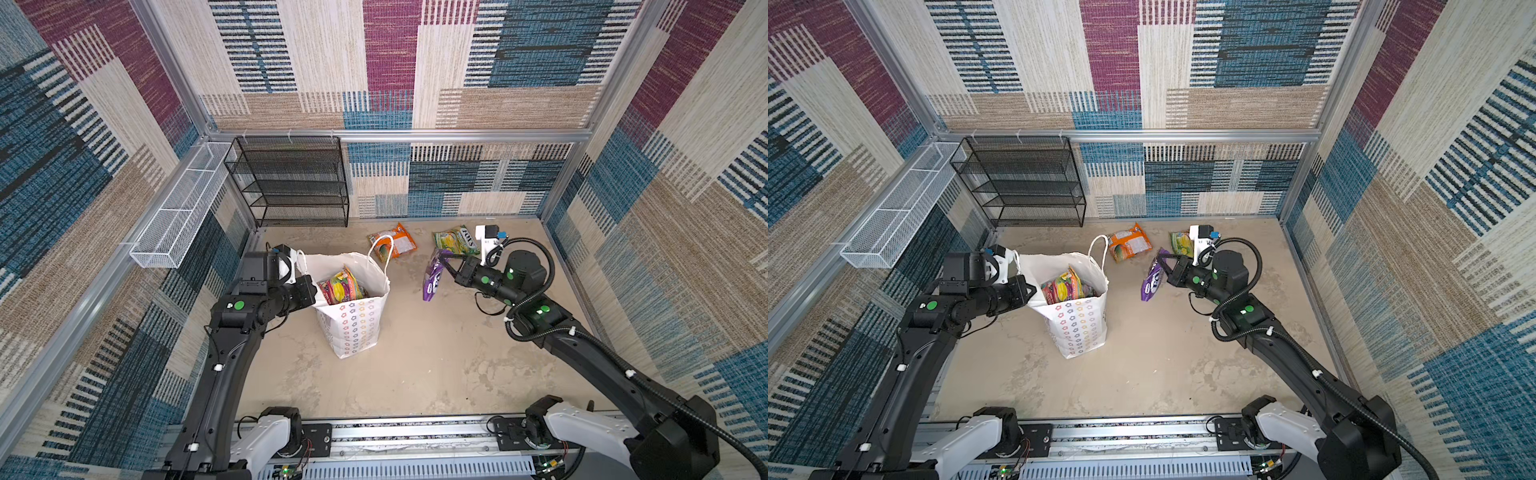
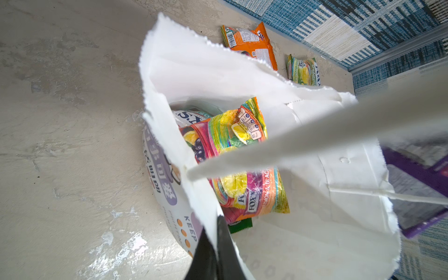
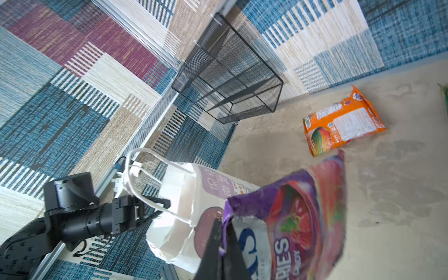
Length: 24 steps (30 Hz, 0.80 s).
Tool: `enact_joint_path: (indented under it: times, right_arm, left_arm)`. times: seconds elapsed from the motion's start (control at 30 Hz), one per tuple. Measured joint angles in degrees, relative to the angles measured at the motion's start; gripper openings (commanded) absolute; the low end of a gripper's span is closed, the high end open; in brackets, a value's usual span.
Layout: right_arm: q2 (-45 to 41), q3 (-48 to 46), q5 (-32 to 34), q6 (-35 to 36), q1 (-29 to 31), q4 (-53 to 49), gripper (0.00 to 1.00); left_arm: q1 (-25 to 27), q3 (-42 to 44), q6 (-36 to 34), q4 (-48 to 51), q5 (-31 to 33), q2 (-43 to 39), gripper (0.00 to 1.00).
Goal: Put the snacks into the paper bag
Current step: 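Lift the purple packet with the right gripper away from the floor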
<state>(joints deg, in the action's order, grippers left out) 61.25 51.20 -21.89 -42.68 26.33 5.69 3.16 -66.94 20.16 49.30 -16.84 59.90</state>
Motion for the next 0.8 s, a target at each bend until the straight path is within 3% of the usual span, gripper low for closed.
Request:
enact_joint_path:
  times: [0.5,0.8]
  right_arm:
    - [-0.81,21.73,-2.8,2.47,1.09,-10.29,0.0]
    - [9.09,38.18,-2.97,5.88,10.62,-14.71,0.0]
  left_arm:
    - [0.02,0.02,0.0,-0.02,-0.02,0.11,0.0]
    - [0.02,0.02,0.0,-0.02,-0.04,0.11,0.01]
